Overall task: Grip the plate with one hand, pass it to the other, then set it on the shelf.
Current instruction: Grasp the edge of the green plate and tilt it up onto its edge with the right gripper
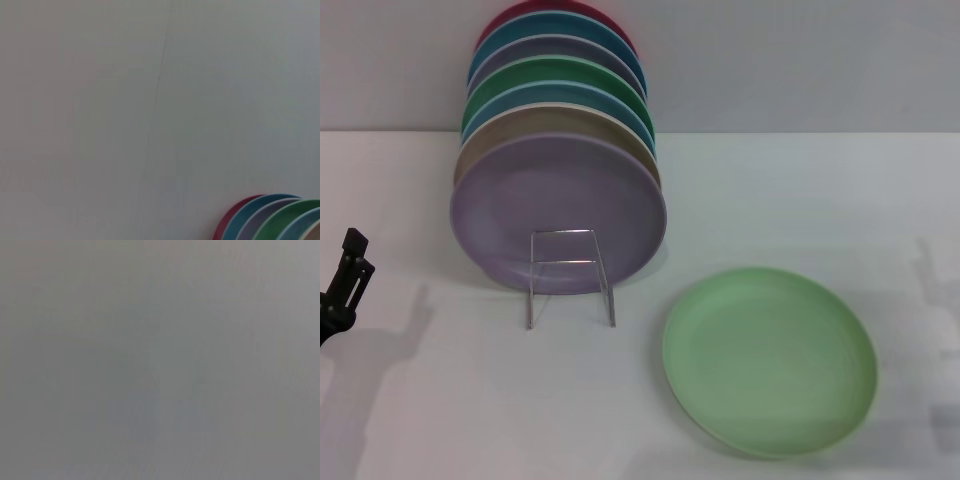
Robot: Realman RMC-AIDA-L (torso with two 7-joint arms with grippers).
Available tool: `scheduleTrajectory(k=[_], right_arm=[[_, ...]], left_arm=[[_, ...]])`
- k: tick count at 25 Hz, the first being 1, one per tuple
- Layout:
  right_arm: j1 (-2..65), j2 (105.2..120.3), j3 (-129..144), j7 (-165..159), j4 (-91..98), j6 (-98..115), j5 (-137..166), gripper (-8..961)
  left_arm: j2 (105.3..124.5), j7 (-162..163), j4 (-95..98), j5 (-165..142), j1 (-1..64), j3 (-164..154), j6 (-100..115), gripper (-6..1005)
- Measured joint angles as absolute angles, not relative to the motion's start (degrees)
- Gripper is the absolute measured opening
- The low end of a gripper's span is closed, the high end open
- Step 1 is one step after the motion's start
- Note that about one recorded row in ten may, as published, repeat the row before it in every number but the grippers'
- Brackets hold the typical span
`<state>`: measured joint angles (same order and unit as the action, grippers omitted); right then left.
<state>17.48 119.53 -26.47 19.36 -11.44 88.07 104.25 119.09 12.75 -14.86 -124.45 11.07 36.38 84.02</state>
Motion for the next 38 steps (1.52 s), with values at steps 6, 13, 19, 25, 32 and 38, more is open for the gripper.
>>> scheduleTrajectory(k=[6,13,19,25,32,38], right_arm=[[17.5,119.6,-26.1,24.0,-12.3,88.1,104.2,666],[18.0,119.37,-27.2,27.3,-17.2,83.8,104.2,666],[18.5,119.17,-32.7,34.9,-25.9,75.8,104.2,666],[19.0,118.93,-37.4,41.5,-35.3,64.0,104.2,666],[16.4,118.55,-45.8,48.9,-48.4,47.9,104.3,666],[10.7,118.8,-57.3,56.6,-60.8,28.7,104.2,666]], left_arm=[[119.09,12.7,-14.9,-124.4,11.1,36.4,83.8,833],[119.09,12.7,-14.8,-124.4,11.2,36.3,83.4,832],[119.09,12.7,-14.5,-124.4,11.3,36.4,83.1,833],[119.09,12.7,-14.8,-124.5,11.5,36.7,82.1,833],[119.09,12.7,-14.9,-124.4,12.2,36.8,82.0,832],[119.09,12.7,-14.9,-124.5,12.8,36.8,81.9,832]])
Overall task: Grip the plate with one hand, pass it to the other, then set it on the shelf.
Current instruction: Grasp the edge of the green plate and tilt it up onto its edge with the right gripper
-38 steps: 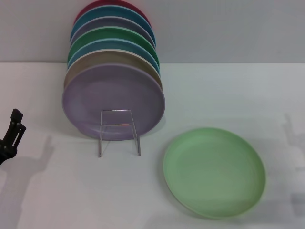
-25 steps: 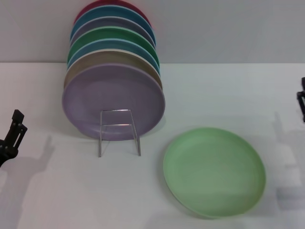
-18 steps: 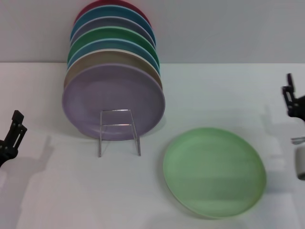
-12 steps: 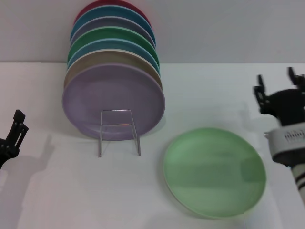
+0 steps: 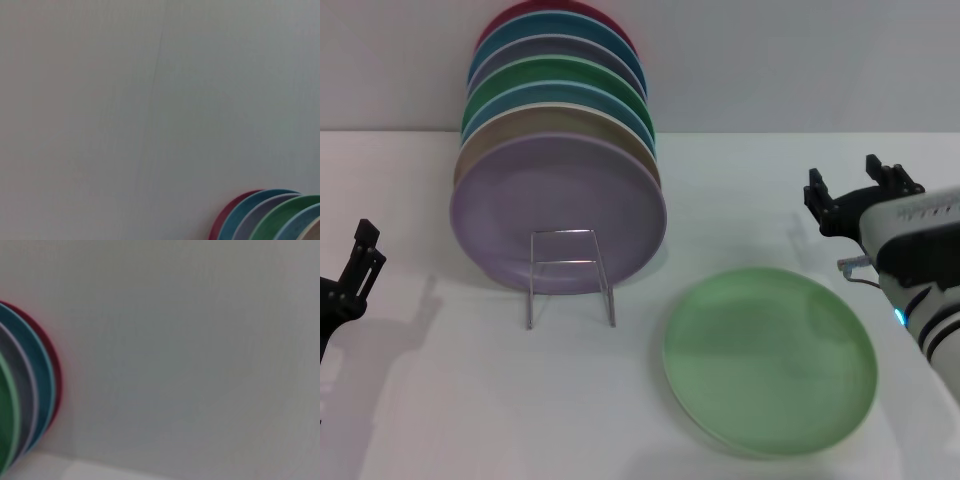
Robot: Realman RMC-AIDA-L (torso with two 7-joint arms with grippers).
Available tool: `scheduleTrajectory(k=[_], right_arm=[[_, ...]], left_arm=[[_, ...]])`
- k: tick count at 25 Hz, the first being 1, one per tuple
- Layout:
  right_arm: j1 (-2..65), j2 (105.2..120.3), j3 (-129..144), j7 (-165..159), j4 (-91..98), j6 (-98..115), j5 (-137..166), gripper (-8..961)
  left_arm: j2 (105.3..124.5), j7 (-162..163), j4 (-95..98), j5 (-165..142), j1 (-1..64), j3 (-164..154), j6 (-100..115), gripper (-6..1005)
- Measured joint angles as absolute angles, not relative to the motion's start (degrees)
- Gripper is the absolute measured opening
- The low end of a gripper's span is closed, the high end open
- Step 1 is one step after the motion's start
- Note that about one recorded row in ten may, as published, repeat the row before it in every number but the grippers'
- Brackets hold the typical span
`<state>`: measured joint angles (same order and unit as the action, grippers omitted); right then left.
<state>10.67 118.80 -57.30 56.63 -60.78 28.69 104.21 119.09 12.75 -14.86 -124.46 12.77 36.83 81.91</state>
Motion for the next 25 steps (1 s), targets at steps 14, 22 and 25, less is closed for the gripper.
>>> scheduleTrajectory(k=[14,22,25], right_arm=[[3.8,118.89,-87.5,48.0,-78.4,-28.1,118.8,665],[6.3,118.87,-100.8,40.4,-86.8,-54.3,128.8,665],[8.3,118.86,-104.6,37.5,-88.7,-61.2,132.1,665]], left_arm=[[119.09,12.7,-14.8,-124.4,13.5,37.4,81.9,833],[119.09,12.7,-14.8,-124.4,14.3,37.4,81.9,832],[119.09,12.7,-14.9,-124.3,14.7,37.5,81.9,832]])
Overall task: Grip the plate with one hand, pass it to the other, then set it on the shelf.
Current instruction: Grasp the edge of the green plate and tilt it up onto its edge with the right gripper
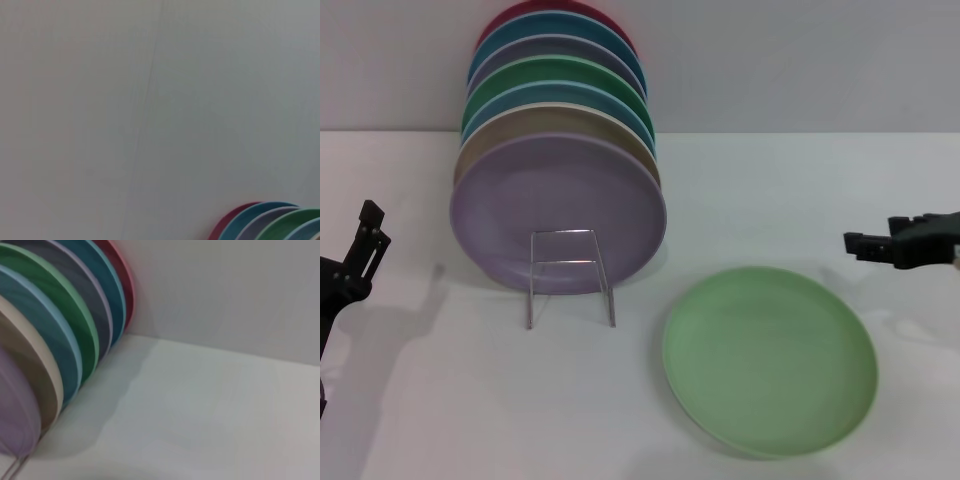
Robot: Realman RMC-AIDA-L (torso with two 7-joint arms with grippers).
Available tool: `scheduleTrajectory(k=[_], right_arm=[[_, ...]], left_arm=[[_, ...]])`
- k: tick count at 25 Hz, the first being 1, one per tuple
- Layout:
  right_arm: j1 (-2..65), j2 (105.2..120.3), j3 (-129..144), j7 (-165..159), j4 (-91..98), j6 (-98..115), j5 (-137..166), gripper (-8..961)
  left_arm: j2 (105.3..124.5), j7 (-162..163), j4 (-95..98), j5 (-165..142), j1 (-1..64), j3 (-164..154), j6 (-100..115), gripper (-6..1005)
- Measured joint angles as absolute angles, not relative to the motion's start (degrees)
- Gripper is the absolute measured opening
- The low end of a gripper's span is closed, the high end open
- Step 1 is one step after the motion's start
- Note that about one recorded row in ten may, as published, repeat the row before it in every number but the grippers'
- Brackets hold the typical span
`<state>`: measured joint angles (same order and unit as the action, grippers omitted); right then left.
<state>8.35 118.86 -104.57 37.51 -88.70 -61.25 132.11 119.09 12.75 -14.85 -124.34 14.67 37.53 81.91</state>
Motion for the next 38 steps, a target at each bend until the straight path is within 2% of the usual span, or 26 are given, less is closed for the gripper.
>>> scheduleTrajectory(k=[10,17,23,32,38], right_arm=[[19.7,118.67,-109.2,28.2,-84.2,-76.9,140.9,665],[24.2,118.43,-111.7,23.2,-82.4,-81.9,143.4,665],[25.2,118.24,-112.9,22.8,-82.1,-83.8,144.9,665],[27.2,117.17,-113.0,23.8,-75.9,-84.2,146.3,652],[28.0,117.48,-112.8,24.8,-73.6,-83.5,147.4,623]], left_arm=[[118.91,13.0,-14.8,-123.8,16.6,38.1,81.9,833],[118.79,12.9,-14.7,-123.8,18.0,38.2,81.7,832],[118.66,12.9,-14.3,-123.8,18.4,38.9,81.6,833],[118.89,13.3,-14.9,-123.8,17.6,39.9,81.8,833],[118.95,13.1,-14.9,-123.8,17.4,39.9,82.2,832]])
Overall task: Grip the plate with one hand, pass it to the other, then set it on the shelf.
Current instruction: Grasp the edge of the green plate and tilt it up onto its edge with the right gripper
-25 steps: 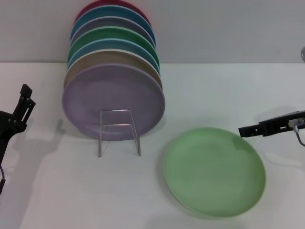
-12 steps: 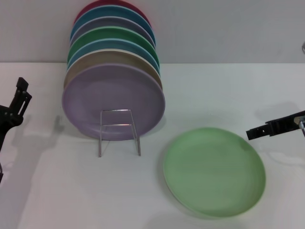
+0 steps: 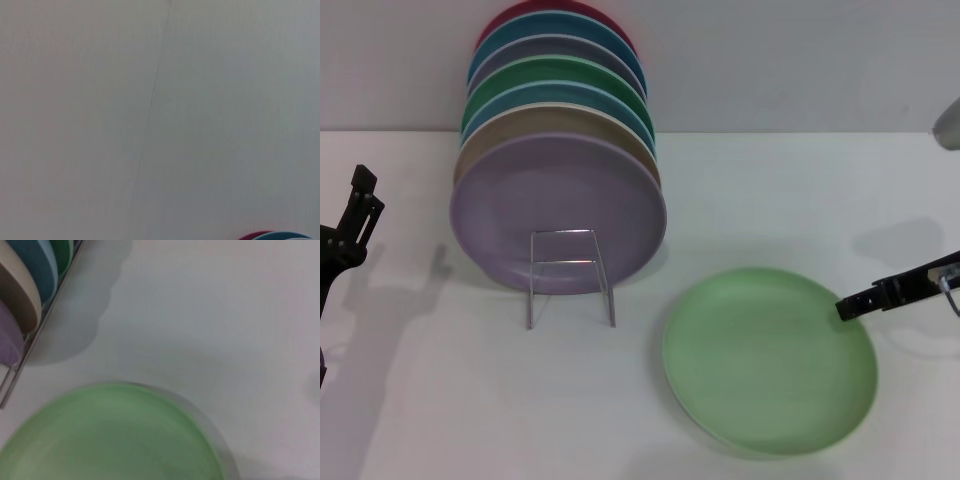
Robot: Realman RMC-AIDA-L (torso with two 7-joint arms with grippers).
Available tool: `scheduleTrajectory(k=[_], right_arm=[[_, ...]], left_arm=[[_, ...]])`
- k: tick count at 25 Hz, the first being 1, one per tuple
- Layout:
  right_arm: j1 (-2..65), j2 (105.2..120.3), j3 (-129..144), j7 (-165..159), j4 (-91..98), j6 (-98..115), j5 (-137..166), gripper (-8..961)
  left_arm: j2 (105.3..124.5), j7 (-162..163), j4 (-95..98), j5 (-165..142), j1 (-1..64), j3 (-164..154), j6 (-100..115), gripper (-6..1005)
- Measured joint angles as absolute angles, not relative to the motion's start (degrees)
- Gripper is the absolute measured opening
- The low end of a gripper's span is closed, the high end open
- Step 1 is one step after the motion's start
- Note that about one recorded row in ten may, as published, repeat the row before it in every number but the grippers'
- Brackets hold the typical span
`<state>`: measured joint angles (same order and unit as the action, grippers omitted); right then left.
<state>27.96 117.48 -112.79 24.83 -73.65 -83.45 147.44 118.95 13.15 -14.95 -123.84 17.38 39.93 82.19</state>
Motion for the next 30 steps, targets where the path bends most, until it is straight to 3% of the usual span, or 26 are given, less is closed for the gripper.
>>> scheduleTrajectory(k=[26,30], right_arm=[[32.5,117.53,-112.3,26.0,-65.6,-81.7,150.3,497],[32.6,117.5,-112.3,26.0,-65.4,-81.7,150.4,411]], left_arm=[[118.78,12.8,-14.2,-123.7,17.8,42.1,81.8,832],[118.75,12.8,-14.2,-123.7,17.9,42.1,81.8,832]])
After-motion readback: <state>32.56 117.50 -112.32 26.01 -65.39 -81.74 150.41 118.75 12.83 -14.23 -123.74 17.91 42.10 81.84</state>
